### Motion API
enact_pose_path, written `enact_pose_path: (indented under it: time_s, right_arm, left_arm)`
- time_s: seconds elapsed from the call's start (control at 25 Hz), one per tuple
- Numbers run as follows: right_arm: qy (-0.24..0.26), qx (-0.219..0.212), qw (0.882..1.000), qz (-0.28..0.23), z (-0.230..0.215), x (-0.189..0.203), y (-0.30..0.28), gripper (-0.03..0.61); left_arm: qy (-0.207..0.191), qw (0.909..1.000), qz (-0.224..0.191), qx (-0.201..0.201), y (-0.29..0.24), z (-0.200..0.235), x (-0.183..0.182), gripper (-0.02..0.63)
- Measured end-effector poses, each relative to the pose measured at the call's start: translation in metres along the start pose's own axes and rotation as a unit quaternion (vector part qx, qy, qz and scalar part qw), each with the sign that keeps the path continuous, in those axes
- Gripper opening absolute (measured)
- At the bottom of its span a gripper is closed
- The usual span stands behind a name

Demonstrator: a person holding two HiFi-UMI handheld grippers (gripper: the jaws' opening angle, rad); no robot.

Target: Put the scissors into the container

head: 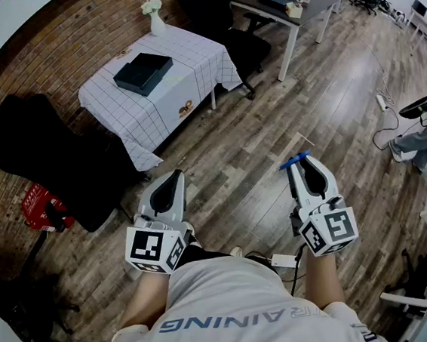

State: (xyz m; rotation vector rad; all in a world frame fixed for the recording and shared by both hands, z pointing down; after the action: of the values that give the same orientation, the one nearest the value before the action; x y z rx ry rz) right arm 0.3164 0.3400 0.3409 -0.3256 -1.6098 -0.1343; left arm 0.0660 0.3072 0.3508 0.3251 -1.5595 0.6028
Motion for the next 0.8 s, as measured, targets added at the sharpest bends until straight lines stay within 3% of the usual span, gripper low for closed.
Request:
enact_pose_path:
  time_s: [0.64,0.8]
  right_arm:
    - [0.007,-0.019,1.000,0.018,0.012,0.007,-0.023,0.100]
    - [0.005,-0.045,0.999,0.010,0.018,0.005,-0.044,0.101]
  left_arm:
    - [0.007,0.9998,0.009,-0.016,0.006,0.021,0.010,-0.002]
    - [0.014,0.9993,0.022,-0.026,0.000,0.040,0.017,-0.002]
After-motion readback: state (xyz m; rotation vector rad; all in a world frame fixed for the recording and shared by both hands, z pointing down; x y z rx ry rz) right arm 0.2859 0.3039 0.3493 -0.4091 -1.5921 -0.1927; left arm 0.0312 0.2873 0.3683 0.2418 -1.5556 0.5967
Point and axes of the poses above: the fingertips, and each gripper's own axes: y backward along the fingers, z to its left, x out of its underside, the point moved 1 cm from there along y, backward along the fingers, and after that the axes turned 7 degrees about z, right-handed, at the moved point
